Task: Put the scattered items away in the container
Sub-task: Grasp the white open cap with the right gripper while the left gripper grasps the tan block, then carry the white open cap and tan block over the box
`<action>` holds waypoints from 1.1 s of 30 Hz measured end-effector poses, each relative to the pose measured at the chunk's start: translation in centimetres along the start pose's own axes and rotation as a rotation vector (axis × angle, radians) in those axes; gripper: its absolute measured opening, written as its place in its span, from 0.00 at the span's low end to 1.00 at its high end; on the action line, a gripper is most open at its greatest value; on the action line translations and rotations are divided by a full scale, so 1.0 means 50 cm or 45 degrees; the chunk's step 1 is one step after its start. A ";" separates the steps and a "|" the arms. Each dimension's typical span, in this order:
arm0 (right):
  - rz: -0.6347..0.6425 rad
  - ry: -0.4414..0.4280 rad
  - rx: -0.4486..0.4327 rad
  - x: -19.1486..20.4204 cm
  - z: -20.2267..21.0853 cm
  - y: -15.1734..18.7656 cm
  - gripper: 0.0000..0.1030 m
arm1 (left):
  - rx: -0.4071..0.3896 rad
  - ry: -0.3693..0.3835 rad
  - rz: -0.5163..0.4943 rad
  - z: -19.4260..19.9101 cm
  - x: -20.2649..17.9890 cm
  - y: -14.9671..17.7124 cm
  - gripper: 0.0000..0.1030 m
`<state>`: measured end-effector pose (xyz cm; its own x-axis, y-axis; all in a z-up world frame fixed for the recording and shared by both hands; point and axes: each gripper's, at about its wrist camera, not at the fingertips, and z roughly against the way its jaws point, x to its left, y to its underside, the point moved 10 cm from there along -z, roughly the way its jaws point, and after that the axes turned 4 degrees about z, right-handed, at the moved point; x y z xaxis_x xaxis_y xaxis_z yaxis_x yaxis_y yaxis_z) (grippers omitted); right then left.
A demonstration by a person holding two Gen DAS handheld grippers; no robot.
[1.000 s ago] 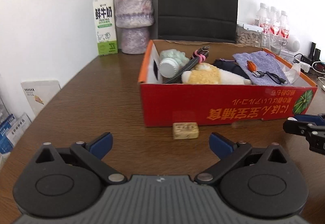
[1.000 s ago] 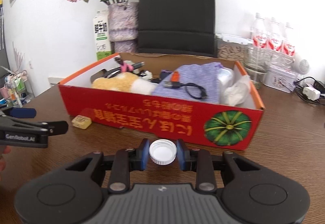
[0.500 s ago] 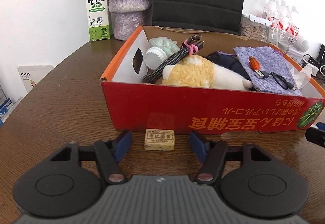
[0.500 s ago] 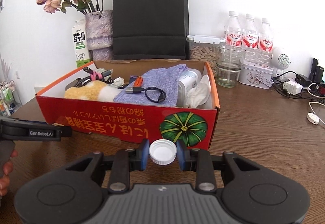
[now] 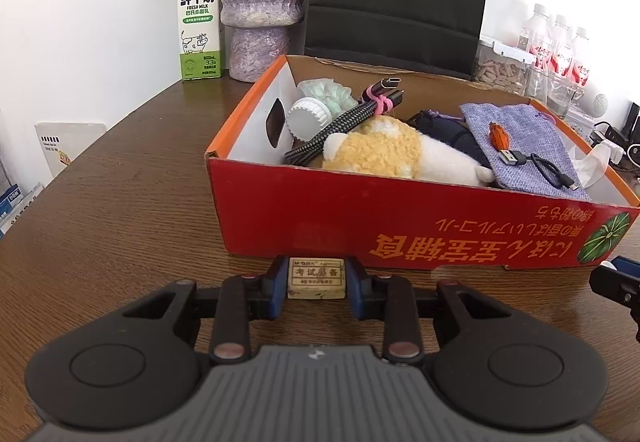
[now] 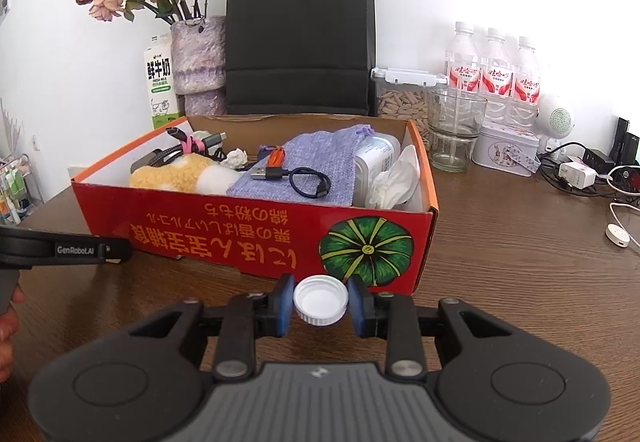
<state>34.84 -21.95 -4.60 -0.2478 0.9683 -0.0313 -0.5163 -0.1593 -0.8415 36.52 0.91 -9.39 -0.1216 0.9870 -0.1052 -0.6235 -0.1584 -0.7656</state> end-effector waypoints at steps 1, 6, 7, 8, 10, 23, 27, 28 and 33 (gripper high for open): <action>0.002 0.001 -0.001 0.000 0.000 0.000 0.27 | 0.000 0.001 0.007 0.001 0.000 0.001 0.30; 0.011 0.000 -0.011 0.007 0.006 0.000 0.27 | -0.003 0.027 0.049 0.022 0.003 0.014 0.30; 0.013 -0.002 -0.015 0.009 0.008 0.000 0.27 | -0.010 0.026 0.048 0.028 0.004 0.017 0.30; 0.014 -0.005 -0.021 0.010 0.010 -0.001 0.27 | -0.018 0.026 0.049 0.035 0.006 0.020 0.30; 0.017 -0.009 -0.036 0.014 0.017 -0.003 0.27 | -0.036 0.024 0.051 0.049 0.009 0.024 0.30; 0.046 -0.052 -0.231 0.054 0.100 -0.071 0.27 | -0.397 0.134 -0.091 0.209 -0.073 -0.057 0.30; 0.057 -0.065 -0.294 0.065 0.111 -0.122 0.27 | -0.441 0.170 -0.105 0.217 -0.102 -0.102 0.30; 0.060 -0.067 -0.308 0.067 0.111 -0.135 0.27 | -0.449 0.177 -0.106 0.217 -0.107 -0.113 0.30; 0.059 -0.060 -0.376 0.070 0.094 -0.197 0.27 | -0.493 0.194 -0.088 0.198 -0.118 -0.162 0.30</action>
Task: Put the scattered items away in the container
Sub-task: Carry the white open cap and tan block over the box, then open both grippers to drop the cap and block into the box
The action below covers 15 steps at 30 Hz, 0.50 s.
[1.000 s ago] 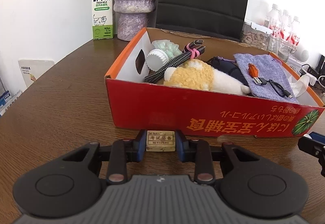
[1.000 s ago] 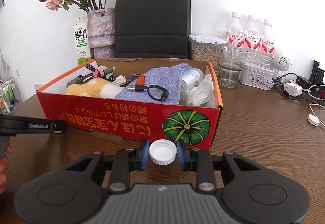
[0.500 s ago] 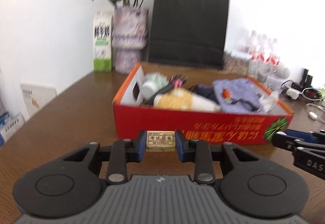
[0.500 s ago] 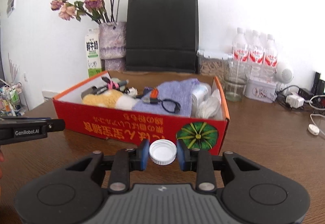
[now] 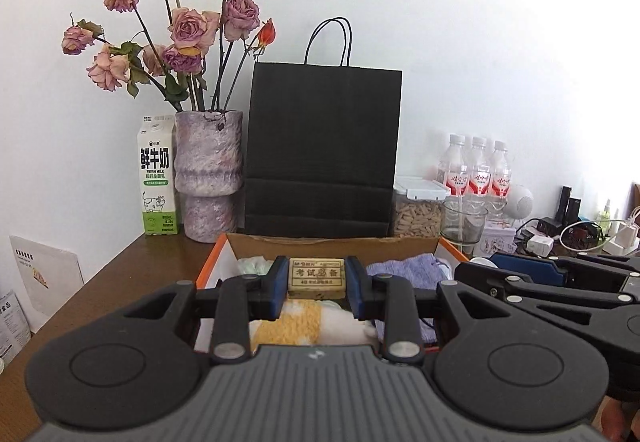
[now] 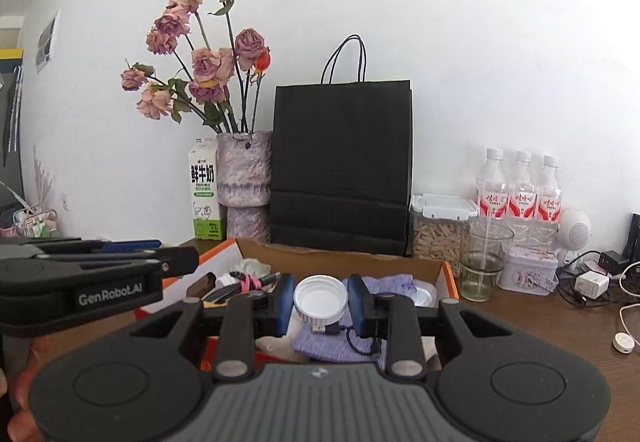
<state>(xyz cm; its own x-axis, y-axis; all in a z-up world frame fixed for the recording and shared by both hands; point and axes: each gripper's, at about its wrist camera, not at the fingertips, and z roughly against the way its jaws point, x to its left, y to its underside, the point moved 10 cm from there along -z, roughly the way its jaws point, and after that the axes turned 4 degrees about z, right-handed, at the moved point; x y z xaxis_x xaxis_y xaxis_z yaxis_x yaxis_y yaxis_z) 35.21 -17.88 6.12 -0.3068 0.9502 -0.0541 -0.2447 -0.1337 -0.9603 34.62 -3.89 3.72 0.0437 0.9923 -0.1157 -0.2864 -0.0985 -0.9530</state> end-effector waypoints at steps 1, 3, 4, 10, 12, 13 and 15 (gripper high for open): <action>-0.006 0.001 -0.008 -0.002 -0.010 -0.007 0.27 | -0.008 0.001 0.008 -0.011 0.002 -0.003 0.30; -0.020 0.003 -0.014 -0.009 -0.035 -0.018 0.27 | -0.012 0.005 0.012 -0.036 0.001 -0.008 0.30; -0.026 0.005 -0.012 -0.013 -0.049 -0.019 0.27 | -0.010 0.013 0.016 -0.052 0.002 -0.008 0.30; 0.002 0.034 0.033 -0.047 -0.125 -0.003 0.27 | 0.062 0.008 0.061 -0.148 0.031 0.007 0.30; 0.000 0.040 0.061 -0.060 -0.149 0.010 0.27 | 0.067 -0.010 0.051 -0.167 0.039 0.010 0.30; -0.003 0.043 0.072 -0.066 -0.159 0.016 0.27 | 0.072 -0.011 0.047 -0.175 0.040 0.013 0.30; -0.006 0.049 0.086 -0.072 -0.175 0.028 0.27 | 0.088 -0.004 0.030 -0.186 0.037 0.022 0.30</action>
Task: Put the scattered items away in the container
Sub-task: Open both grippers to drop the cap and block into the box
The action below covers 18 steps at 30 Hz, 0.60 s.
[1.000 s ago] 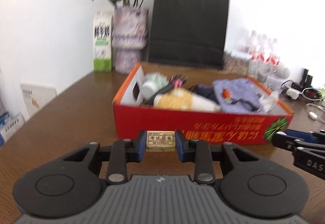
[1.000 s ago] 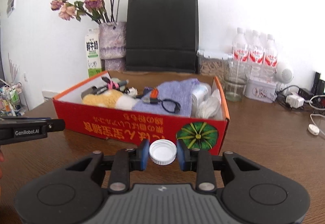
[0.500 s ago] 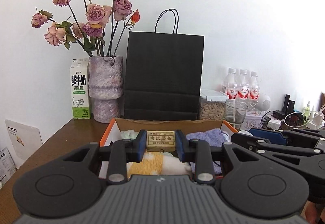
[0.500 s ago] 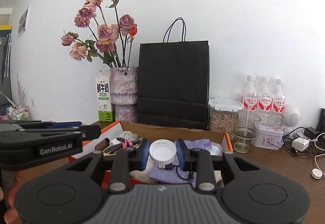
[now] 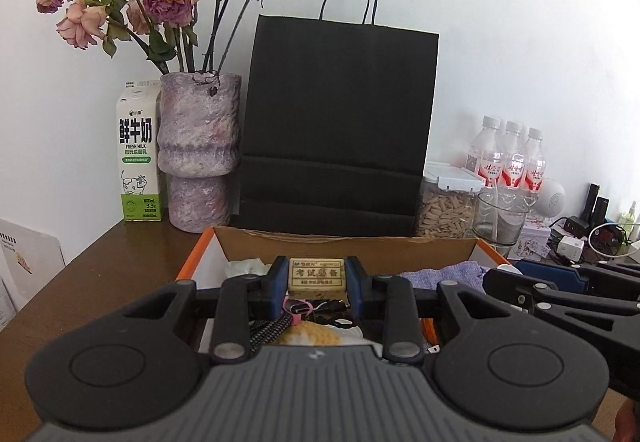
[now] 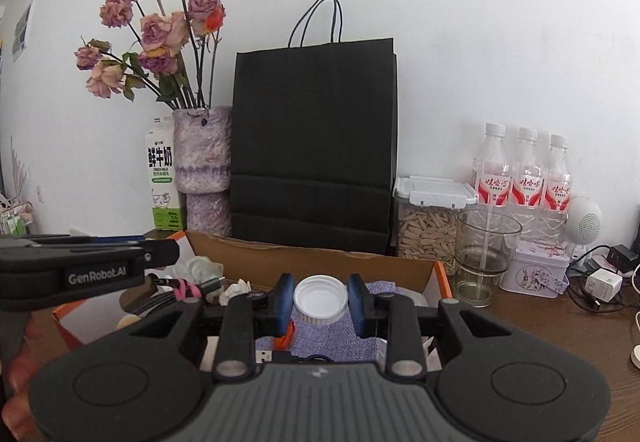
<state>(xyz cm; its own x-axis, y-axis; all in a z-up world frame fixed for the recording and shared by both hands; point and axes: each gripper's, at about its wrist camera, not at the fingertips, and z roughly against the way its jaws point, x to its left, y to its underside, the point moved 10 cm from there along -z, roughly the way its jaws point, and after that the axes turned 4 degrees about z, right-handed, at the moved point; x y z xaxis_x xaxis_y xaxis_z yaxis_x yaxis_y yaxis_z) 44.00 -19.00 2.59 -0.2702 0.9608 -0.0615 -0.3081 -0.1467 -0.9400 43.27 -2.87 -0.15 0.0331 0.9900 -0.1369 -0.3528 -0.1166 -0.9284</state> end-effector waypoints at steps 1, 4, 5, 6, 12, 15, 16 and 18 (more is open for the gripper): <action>0.003 0.000 0.009 -0.001 -0.007 0.004 0.27 | 0.003 0.000 -0.014 -0.005 -0.003 0.004 0.30; -0.011 0.001 0.022 -0.004 -0.015 0.013 0.49 | -0.024 -0.017 -0.034 -0.005 -0.004 0.006 0.70; -0.022 0.000 0.017 -0.006 -0.013 0.013 0.73 | -0.049 -0.049 -0.030 0.001 0.001 0.003 0.83; -0.043 0.018 -0.008 -0.012 -0.006 0.011 0.87 | -0.086 -0.084 -0.030 0.010 0.006 -0.003 0.87; -0.074 0.050 -0.075 -0.026 0.029 -0.010 1.00 | -0.206 -0.089 0.009 0.059 0.016 -0.034 1.00; -0.056 0.049 -0.065 -0.019 0.041 -0.007 1.00 | -0.208 -0.106 -0.019 0.073 0.013 -0.031 1.00; -0.054 0.045 -0.059 -0.016 0.044 -0.004 1.00 | -0.203 -0.110 -0.019 0.078 0.013 -0.028 1.00; -0.053 0.033 -0.050 -0.011 0.054 0.002 1.00 | -0.193 -0.102 -0.020 0.088 0.012 -0.021 1.00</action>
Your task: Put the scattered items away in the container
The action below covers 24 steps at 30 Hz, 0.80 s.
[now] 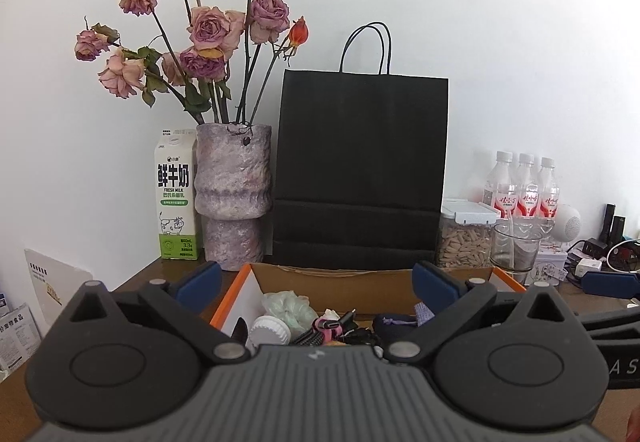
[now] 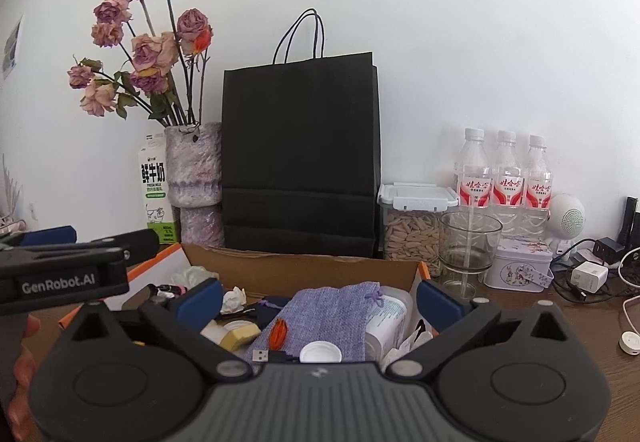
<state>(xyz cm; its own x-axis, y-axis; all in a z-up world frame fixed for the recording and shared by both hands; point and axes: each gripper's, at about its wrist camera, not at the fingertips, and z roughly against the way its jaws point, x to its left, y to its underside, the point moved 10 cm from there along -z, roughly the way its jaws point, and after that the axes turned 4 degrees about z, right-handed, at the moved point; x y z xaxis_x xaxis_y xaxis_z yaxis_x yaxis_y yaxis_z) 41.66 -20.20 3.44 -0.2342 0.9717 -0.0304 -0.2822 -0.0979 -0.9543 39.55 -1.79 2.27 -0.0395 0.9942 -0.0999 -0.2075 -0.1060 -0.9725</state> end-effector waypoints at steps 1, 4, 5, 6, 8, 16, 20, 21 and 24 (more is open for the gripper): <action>-0.002 -0.003 0.005 0.002 0.005 0.003 1.00 | 0.001 0.006 0.000 0.006 0.000 0.001 1.00; 0.006 0.001 0.011 0.009 0.026 0.012 1.00 | -0.003 0.010 -0.005 0.030 0.001 0.004 1.00; 0.010 0.002 0.012 0.011 0.034 0.015 1.00 | -0.005 0.016 -0.008 0.039 0.001 0.005 1.00; 0.014 0.001 0.014 0.014 0.045 0.019 1.00 | -0.003 0.022 -0.012 0.047 0.001 0.006 1.00; 0.029 -0.003 0.023 0.020 0.063 0.025 1.00 | 0.004 0.029 -0.021 0.067 0.002 0.012 1.00; 0.056 0.007 0.042 0.042 0.155 0.054 1.00 | 0.068 0.089 -0.035 0.159 0.003 0.038 1.00; 0.056 0.001 0.052 0.054 0.208 0.073 1.00 | 0.086 0.102 -0.032 0.213 0.006 0.061 1.00; 0.054 0.001 0.058 0.058 0.220 0.079 1.00 | 0.095 0.106 -0.026 0.225 0.009 0.067 1.00; 0.042 0.008 0.089 0.069 0.254 0.107 1.00 | 0.121 0.104 -0.031 0.262 0.014 0.090 1.00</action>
<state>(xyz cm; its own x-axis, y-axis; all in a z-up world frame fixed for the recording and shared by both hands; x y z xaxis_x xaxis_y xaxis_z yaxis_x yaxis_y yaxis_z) 27.51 -20.12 2.03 -0.2383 0.9691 -0.0638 -0.3390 -0.1446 -0.9296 25.80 -1.79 0.56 0.0454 0.9943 -0.0967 -0.2995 -0.0788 -0.9508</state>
